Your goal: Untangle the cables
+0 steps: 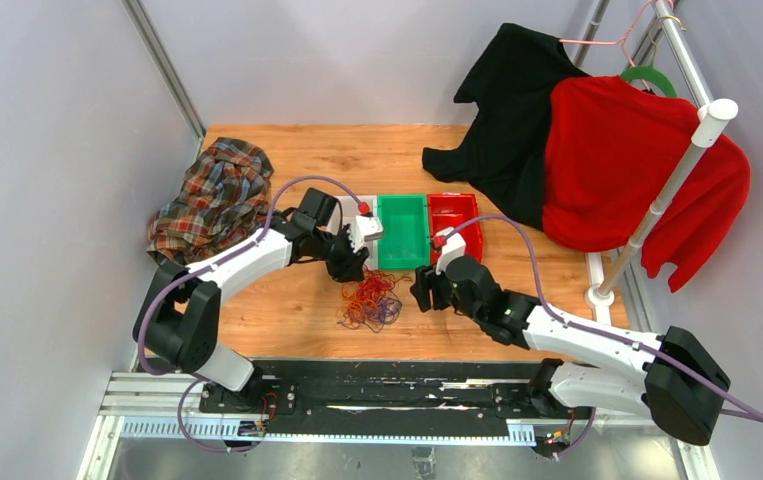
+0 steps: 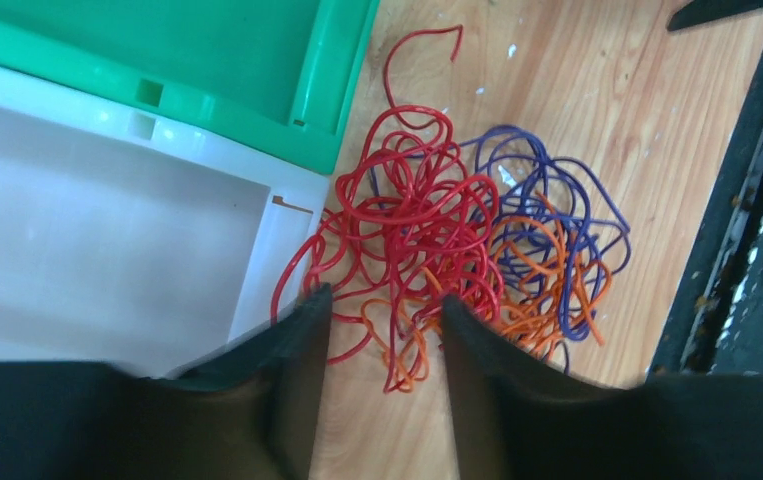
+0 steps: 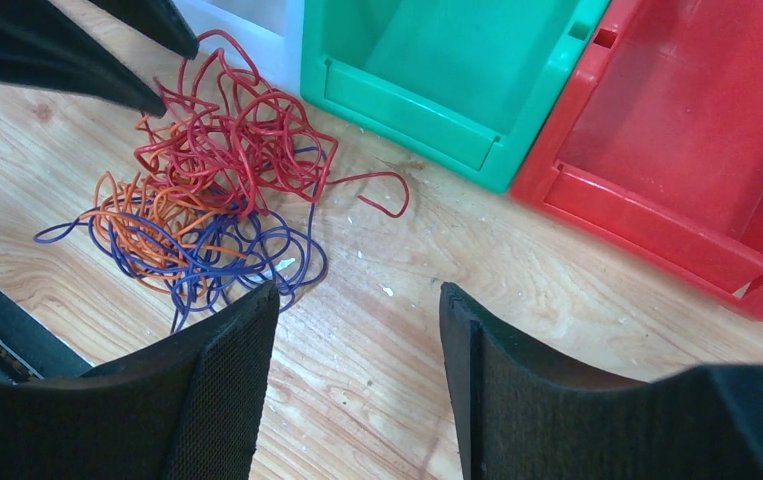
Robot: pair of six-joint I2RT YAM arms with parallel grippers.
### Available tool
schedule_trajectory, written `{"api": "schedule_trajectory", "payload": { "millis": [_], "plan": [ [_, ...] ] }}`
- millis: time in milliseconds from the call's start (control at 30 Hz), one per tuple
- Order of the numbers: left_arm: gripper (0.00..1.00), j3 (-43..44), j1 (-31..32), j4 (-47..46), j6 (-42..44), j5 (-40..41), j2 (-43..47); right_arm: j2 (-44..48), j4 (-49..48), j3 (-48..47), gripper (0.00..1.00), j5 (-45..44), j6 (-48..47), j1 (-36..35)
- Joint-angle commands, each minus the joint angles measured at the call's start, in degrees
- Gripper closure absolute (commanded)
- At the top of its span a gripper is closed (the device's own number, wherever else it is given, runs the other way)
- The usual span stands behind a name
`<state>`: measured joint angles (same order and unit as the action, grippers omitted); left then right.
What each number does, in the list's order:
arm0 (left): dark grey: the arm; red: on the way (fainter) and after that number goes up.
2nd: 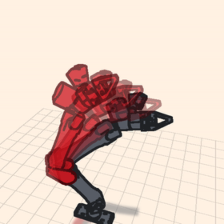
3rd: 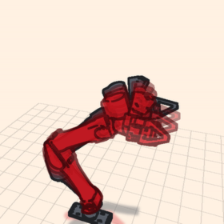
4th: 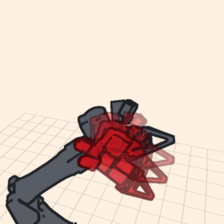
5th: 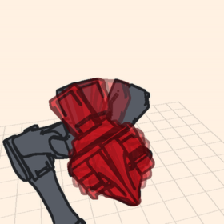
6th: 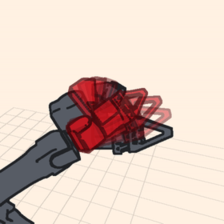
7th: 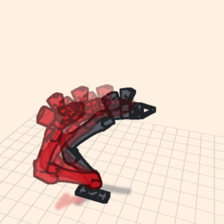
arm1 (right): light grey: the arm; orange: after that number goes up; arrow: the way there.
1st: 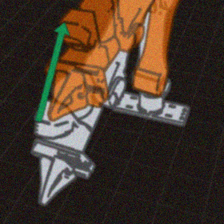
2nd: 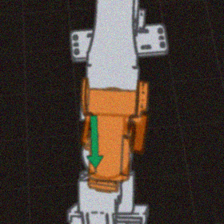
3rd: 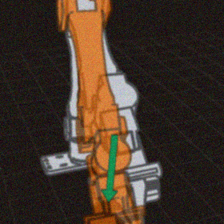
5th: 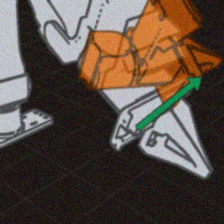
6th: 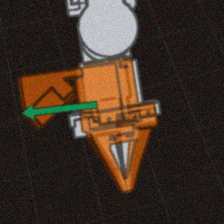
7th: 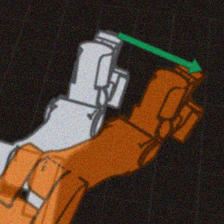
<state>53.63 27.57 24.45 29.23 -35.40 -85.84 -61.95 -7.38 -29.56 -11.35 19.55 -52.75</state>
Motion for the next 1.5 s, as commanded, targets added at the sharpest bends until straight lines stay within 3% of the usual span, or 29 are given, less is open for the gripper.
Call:
{"api": "schedule_trajectory", "payload": {
  "millis": [0,67,167,400,767,1167,1467],
  "plan": [
    [0.73,0.7,0.7,-1.6,0.5,0.3,-0.7,0.5,-0.3,-2.0,0.4,-2.0,0.6,-1.8],
    [0.9,2.1,0.8,1.0,0.3,0.2,0.0,0.4,-0.1,-2.4,0.4,-2.5,0.4,-2.5],
    [0.99,3.8,0.7,5.4,0.1,-0.4,3.4,-0.2,-0.7,-3.2,0.37,-3.4,-0.2,-3.6],
    [0.99,9.4,0.8,15.7,-3.1,-0.5,13.1,-2.9,-5.8,-6.7,0.28,-3.6,-2.9,-6.4],
    [0.99,16.3,1.0,25.5,-8.3,-1.8,20.8,-7.4,-14.8,-13.7,0.27,-3.1,-7.3,-11.6],
    [0.99,25.4,3.9,33.8,-8.4,-4.0,22.5,-13.5,-19.4,-18.7,0.27,-5.3,-7.4,-12.2],
    [0.99,27.3,4.6,37.0,-4.6,0.5,23.8,-4.3,-18.4,-13.6,0.26,4.2,-6.7,-12.3]
  ]
}}
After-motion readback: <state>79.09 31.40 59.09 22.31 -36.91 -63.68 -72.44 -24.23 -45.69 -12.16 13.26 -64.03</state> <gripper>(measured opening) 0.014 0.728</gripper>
